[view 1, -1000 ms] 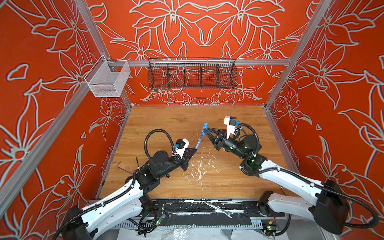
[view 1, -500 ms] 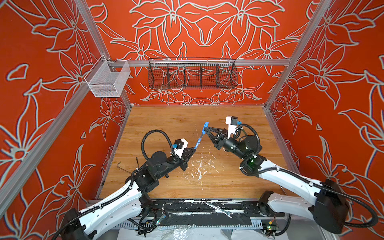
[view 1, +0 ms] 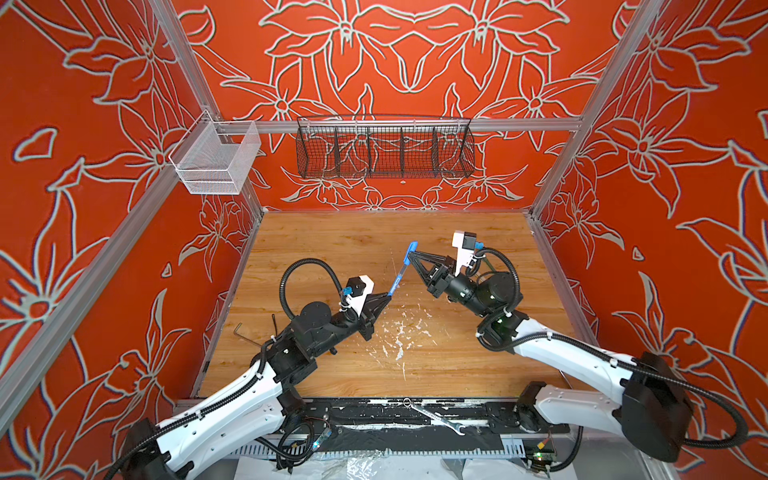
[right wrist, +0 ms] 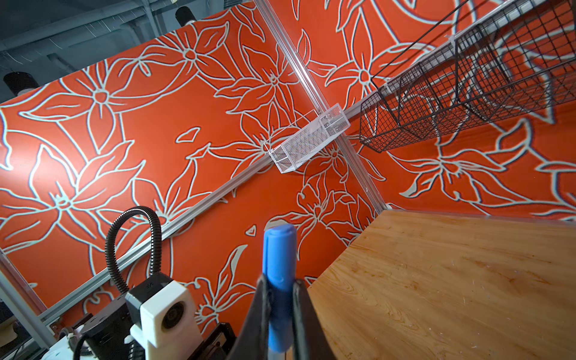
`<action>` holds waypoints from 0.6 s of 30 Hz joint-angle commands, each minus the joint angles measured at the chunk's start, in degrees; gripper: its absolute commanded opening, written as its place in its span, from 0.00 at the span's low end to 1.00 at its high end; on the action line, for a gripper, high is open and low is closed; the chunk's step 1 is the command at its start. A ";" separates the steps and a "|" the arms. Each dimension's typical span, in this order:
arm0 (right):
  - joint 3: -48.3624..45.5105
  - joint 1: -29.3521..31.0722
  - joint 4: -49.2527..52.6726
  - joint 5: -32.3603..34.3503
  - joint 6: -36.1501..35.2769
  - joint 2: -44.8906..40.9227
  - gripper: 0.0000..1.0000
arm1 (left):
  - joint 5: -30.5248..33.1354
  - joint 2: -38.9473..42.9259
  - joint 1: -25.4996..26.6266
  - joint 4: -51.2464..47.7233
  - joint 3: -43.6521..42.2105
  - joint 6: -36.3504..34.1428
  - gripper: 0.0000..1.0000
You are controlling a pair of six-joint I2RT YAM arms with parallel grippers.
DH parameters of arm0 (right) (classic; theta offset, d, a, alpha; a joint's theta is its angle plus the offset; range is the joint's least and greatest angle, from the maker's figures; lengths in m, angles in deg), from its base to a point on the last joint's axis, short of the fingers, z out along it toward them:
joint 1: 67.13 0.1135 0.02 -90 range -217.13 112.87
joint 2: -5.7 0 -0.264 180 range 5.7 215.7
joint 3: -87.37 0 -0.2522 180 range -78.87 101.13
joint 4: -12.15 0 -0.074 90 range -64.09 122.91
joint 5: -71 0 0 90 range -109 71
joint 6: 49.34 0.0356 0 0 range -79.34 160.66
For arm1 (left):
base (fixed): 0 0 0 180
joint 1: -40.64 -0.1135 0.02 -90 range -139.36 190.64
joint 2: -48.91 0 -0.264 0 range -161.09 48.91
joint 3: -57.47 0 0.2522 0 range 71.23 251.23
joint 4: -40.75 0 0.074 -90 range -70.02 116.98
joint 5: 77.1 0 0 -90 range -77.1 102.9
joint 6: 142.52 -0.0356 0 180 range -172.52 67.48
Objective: Insert the pens into the pen caps
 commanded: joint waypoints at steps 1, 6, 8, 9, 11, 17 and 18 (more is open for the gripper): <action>-0.80 1.05 3.19 -0.31 -1.23 -1.52 0.00 | -0.36 0.54 -0.07 4.33 3.89 -0.31 0.00; -1.23 1.12 4.36 0.36 -2.29 -3.89 0.00 | -1.08 0.23 -0.07 4.17 4.48 -0.22 0.00; -1.21 1.16 4.57 0.53 -2.60 -4.25 0.00 | -2.03 -0.02 -0.07 4.18 4.64 -0.22 0.00; -1.12 1.31 4.42 0.55 -2.58 -4.17 0.00 | -2.77 -0.19 -0.07 4.08 4.89 -0.22 0.00; -1.01 1.38 3.54 0.45 -2.51 -3.49 0.00 | -3.79 -0.46 -0.07 4.03 5.18 -0.05 0.00; 0.38 1.72 0.67 -0.78 -1.75 -1.06 0.00 | -4.92 -0.56 -0.07 4.68 5.51 0.13 0.00; 0.42 1.68 0.29 -0.62 -1.79 -0.77 0.00 | -5.30 -0.69 -0.03 4.64 5.61 0.13 0.00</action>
